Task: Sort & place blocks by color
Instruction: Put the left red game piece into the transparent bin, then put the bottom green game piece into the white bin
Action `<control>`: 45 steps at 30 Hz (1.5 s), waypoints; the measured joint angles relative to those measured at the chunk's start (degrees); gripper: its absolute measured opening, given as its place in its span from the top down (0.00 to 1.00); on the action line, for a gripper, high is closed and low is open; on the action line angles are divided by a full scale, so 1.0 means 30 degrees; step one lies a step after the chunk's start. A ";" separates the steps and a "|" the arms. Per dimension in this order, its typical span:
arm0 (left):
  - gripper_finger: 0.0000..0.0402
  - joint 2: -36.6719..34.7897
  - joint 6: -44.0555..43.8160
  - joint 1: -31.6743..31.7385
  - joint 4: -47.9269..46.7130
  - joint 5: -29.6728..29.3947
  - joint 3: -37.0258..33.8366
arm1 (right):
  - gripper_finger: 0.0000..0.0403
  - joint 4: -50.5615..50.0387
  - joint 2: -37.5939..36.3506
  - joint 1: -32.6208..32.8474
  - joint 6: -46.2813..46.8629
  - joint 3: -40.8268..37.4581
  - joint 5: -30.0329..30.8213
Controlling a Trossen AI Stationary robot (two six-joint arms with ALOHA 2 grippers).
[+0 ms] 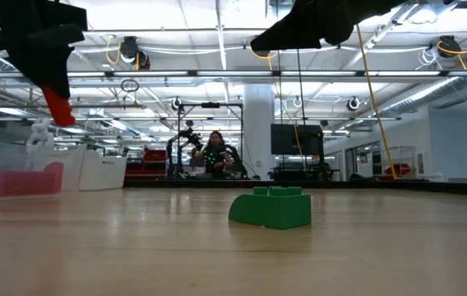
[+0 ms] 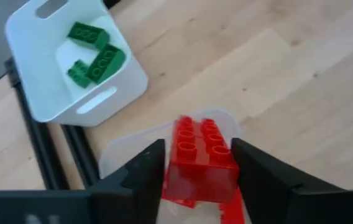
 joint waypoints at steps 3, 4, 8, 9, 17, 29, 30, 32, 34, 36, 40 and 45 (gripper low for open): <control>0.43 0.0463 0.0170 -0.0193 0.0035 -0.0003 0.0000 | 0.37 0.0000 0.0000 -0.0010 -0.0017 0.0000 0.0000; 0.40 0.0661 0.0168 -0.0190 -0.0019 0.0005 0.0000 | 0.37 0.0000 0.0000 -0.0010 -0.0023 0.0000 0.0000; 0.31 0.1114 0.0259 -0.0099 -0.0102 0.0005 0.0000 | 0.37 -0.0007 0.0000 -0.0003 -0.0049 -0.0007 0.0000; 0.30 0.1162 0.0286 -0.0061 -0.0159 0.0005 0.0000 | 0.37 -0.0007 0.0000 -0.0003 -0.0051 -0.0007 0.0000; 0.28 0.1143 0.0734 0.0436 -0.0269 -0.0446 0.0000 | 0.37 -0.0007 0.0000 -0.0003 0.0217 -0.0015 0.0000; 0.37 0.1108 1.5570 0.0046 1.3225 -0.0778 0.0765 | 0.37 -0.3568 -0.0193 0.0446 0.6436 -0.0022 -0.3694; 0.38 0.1180 1.7260 -0.0204 1.4830 -0.0340 0.0773 | 0.37 -0.4266 -0.0397 0.0620 0.6657 -0.0029 -0.3689; 0.39 0.1374 2.0194 -0.0697 1.7751 0.0391 0.0780 | 0.37 -0.5792 -0.0893 0.0925 0.7628 -0.0022 -0.3737; 0.40 0.1541 2.2415 -0.1126 1.9934 0.0581 0.0780 | 0.37 -0.7711 -0.1432 0.1242 0.8904 -0.0022 -0.4202; 0.41 0.1870 2.4192 -0.1351 2.1973 0.0583 0.0801 | 0.37 -0.9038 -0.1908 0.1650 1.0066 -0.0022 -0.5295; 0.42 0.2569 2.6091 -0.1552 2.4295 0.0611 0.0810 | 0.37 -1.0744 -0.2622 0.3001 1.2262 -0.0007 -0.7752; 0.42 0.3938 2.6791 -0.1317 2.5188 0.1334 0.0794 | 0.37 -1.2702 -0.2639 0.4699 1.6182 -0.0007 -1.1744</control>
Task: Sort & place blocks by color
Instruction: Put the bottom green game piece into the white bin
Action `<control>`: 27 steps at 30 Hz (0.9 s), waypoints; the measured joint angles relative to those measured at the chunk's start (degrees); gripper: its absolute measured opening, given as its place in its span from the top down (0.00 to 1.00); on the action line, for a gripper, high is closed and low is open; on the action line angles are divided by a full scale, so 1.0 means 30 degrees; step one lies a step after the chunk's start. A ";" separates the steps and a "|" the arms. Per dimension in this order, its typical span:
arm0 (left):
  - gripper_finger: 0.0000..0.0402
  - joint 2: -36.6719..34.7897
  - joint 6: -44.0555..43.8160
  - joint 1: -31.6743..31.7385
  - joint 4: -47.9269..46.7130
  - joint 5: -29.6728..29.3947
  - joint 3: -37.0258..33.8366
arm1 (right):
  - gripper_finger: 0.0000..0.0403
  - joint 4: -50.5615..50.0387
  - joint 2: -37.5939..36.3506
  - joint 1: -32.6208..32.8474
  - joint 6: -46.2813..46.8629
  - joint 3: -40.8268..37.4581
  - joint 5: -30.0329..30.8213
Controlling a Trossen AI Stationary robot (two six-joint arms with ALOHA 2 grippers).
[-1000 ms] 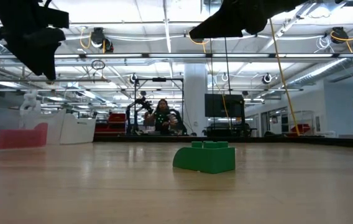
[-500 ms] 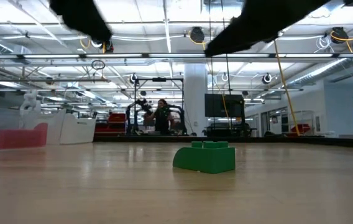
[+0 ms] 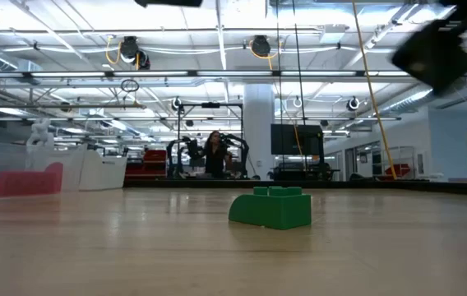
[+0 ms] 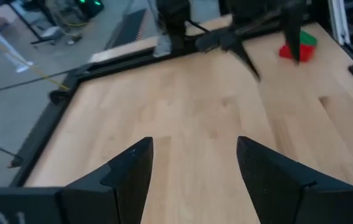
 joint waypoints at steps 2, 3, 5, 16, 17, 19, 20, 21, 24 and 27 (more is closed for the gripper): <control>0.42 0.0450 0.0248 0.0237 0.0315 0.1078 0.0000 | 0.37 -0.0672 0.0098 0.0648 0.1914 0.0006 -0.1665; 0.42 0.0717 0.0375 0.0392 0.0678 0.1748 0.0000 | 0.37 -0.1251 0.0111 0.0995 0.2818 0.0007 -0.2374; 0.42 0.1227 0.0601 0.0668 0.1451 0.3091 0.0000 | 0.37 -0.2156 0.0111 0.1742 0.4298 0.0000 -0.3548; 0.43 0.1693 0.0894 0.1564 0.1953 0.3930 -0.0007 | 0.47 -0.3545 0.0118 0.5557 0.8389 0.0000 -0.5479; 0.43 0.1693 0.0908 0.1564 0.1953 0.3930 -0.0007 | 0.48 -0.3552 0.0152 0.5760 0.8705 0.0000 -0.5474; 0.43 0.1693 0.0938 0.1593 0.1946 0.3935 -0.0007 | 0.50 -0.3616 0.0362 0.6155 0.9224 0.0000 -0.5490; 0.43 0.1693 0.0941 0.1638 0.1924 0.3934 -0.0007 | 0.50 -0.3714 0.0524 0.6374 0.9441 0.0000 -0.5490; 0.43 0.1693 0.0929 0.1670 0.1881 0.3932 -0.0007 | 0.51 -0.3823 0.0694 0.6595 0.9744 0.0000 -0.5494; 0.43 0.1693 0.0865 0.1725 0.1822 0.3930 -0.0007 | 0.51 -0.3998 0.1284 0.7238 1.0683 0.0000 -0.6147; 0.43 0.1693 0.0827 0.1717 0.1822 0.3938 -0.0007 | 0.51 -0.3997 0.1811 0.7771 1.2000 0.0000 -0.7395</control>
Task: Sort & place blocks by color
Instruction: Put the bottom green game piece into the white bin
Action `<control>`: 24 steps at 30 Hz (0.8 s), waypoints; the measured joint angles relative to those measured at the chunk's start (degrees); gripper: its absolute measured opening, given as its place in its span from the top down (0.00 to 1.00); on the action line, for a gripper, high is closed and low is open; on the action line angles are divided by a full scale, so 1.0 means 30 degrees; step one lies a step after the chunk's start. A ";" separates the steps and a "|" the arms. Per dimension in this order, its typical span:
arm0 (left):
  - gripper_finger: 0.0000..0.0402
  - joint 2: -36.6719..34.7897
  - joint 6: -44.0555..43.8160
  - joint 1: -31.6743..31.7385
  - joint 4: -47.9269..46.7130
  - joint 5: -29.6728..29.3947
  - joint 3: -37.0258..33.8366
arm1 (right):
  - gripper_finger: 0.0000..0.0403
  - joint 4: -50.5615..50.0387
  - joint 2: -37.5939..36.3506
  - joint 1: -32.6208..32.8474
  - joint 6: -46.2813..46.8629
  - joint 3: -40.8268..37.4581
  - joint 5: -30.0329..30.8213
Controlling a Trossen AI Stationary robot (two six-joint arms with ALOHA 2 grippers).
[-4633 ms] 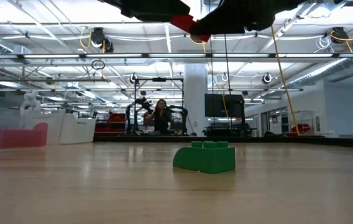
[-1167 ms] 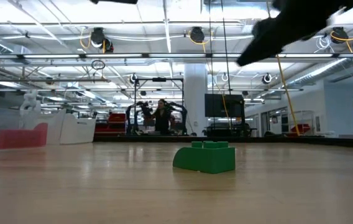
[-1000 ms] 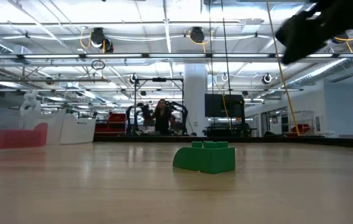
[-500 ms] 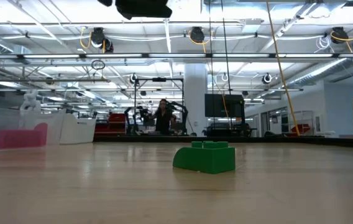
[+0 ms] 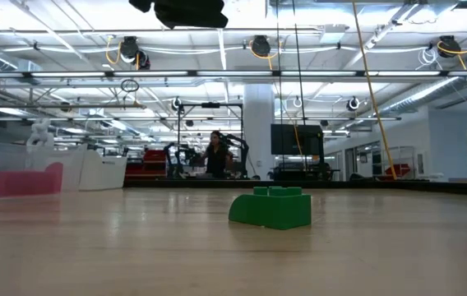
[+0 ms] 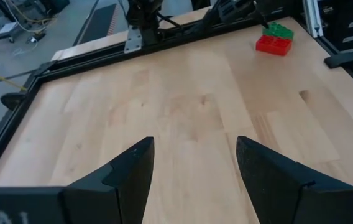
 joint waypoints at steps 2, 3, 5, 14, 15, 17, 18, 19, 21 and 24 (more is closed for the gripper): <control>0.43 0.0000 -0.0020 -0.0004 0.0000 0.0000 0.0000 | 0.51 0.0059 0.0152 0.0319 0.0923 0.0000 -0.0542; 0.43 0.0000 -0.0020 0.0000 0.0000 0.0000 0.0000 | 0.51 0.0250 0.0158 0.0466 0.1287 0.0000 -0.0571; 0.43 0.0000 -0.0027 0.0007 0.0000 0.0000 0.0000 | 0.51 0.0738 0.0155 0.0726 0.1909 0.0000 -0.0536; 0.43 0.0000 -0.0098 0.0007 0.0000 -0.0007 0.0000 | 0.51 0.1718 0.0158 0.1670 0.5476 0.0000 -0.0532; 0.43 0.0000 -0.0107 0.0007 0.0002 -0.0007 0.0000 | 0.51 0.1720 0.0158 0.1719 0.5679 0.0000 -0.0529; 0.43 0.0000 -0.0133 0.0007 0.0000 -0.0004 0.0000 | 0.51 0.1715 0.0158 0.1754 0.5820 -0.0003 -0.0508; 0.43 0.0000 -0.0215 0.0007 0.0007 -0.0002 0.0000 | 0.51 0.1761 0.0158 0.1748 0.5827 -0.0062 -0.0495; 0.43 0.0000 -0.0313 0.0007 0.0000 -0.0007 0.0000 | 0.51 0.1771 0.0158 0.1741 0.5839 -0.0165 -0.0476; 0.43 0.0000 -0.0340 0.0007 0.0000 -0.0007 0.0000 | 0.51 0.1846 0.0216 0.1730 0.5910 -0.0489 -0.0437; 0.43 0.0000 -0.0369 0.0007 0.0007 -0.0007 0.0000 | 0.51 0.2742 0.0237 0.1697 0.5980 -0.1127 -0.0422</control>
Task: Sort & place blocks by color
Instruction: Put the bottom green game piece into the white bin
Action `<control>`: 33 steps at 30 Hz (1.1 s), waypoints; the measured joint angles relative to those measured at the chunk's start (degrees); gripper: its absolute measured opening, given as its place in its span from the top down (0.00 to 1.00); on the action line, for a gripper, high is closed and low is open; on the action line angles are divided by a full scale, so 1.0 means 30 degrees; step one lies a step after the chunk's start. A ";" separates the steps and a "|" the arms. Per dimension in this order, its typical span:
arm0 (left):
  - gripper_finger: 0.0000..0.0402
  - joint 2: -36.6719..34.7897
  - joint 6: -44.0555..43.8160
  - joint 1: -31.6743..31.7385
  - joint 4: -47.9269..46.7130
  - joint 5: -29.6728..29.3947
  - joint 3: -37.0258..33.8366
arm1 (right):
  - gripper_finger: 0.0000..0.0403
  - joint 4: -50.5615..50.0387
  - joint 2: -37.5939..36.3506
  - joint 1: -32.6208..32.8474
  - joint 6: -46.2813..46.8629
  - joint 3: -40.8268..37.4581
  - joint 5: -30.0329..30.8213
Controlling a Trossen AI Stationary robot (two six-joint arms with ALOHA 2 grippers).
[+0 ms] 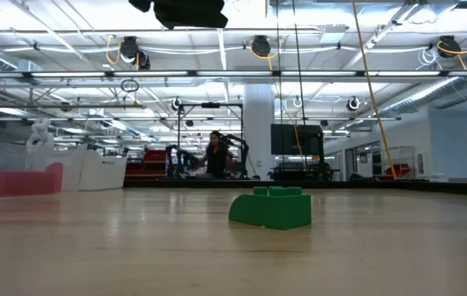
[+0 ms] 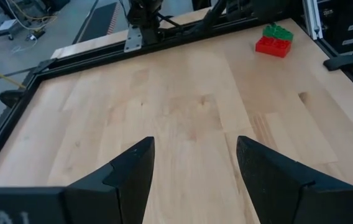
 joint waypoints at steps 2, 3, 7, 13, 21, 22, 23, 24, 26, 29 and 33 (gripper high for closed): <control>0.43 0.0000 -0.0011 0.0000 -0.0007 0.0000 0.0000 | 0.51 0.0738 -0.0006 0.0000 0.0210 -0.0390 0.0013; 0.43 0.0000 -0.0001 0.0000 -0.0007 0.0000 0.0000 | 0.51 0.1075 -0.0006 0.0000 0.0241 -0.0606 0.0009; 0.43 0.0000 0.0065 0.0000 0.0000 0.0000 0.0000 | 0.51 0.1890 -0.0053 -0.0069 0.0201 -0.1272 -0.0015; 0.43 0.0000 0.0109 0.0043 0.0001 0.0000 0.0000 | 0.51 0.2424 -0.0072 -0.0824 -0.2341 -0.1518 0.2371; 0.43 0.0000 0.0043 0.0109 0.0008 -0.0002 0.0000 | 0.51 0.2127 -0.0072 -0.2589 -0.6171 -0.1511 0.5095; 0.43 0.0000 0.0043 0.0109 0.0008 -0.0003 0.0000 | 0.51 0.2032 -0.0068 -0.2849 -0.6575 -0.1511 0.5143; 0.43 0.0000 0.0043 0.0109 0.0008 -0.0007 0.0000 | 0.51 0.1892 -0.0065 -0.3092 -0.6948 -0.1509 0.5154; 0.43 0.0000 0.0036 0.0109 0.0008 0.0000 0.0000 | 0.51 0.1680 -0.0065 -0.3330 -0.7299 -0.1507 0.5144; 0.43 0.0000 0.0032 0.0109 0.0008 0.0000 0.0000 | 0.51 0.1084 -0.0062 -0.3765 -0.7963 -0.1511 0.5144; 0.43 0.0000 0.0012 0.0109 0.0008 -0.0006 0.0000 | 0.51 -0.0315 -0.0043 -0.4406 -0.8893 -0.1511 0.5153; 0.43 0.0007 -0.0001 0.0109 0.0008 -0.0007 0.0000 | 0.51 -0.1914 -0.0043 -0.5271 -1.0154 -0.1525 0.5880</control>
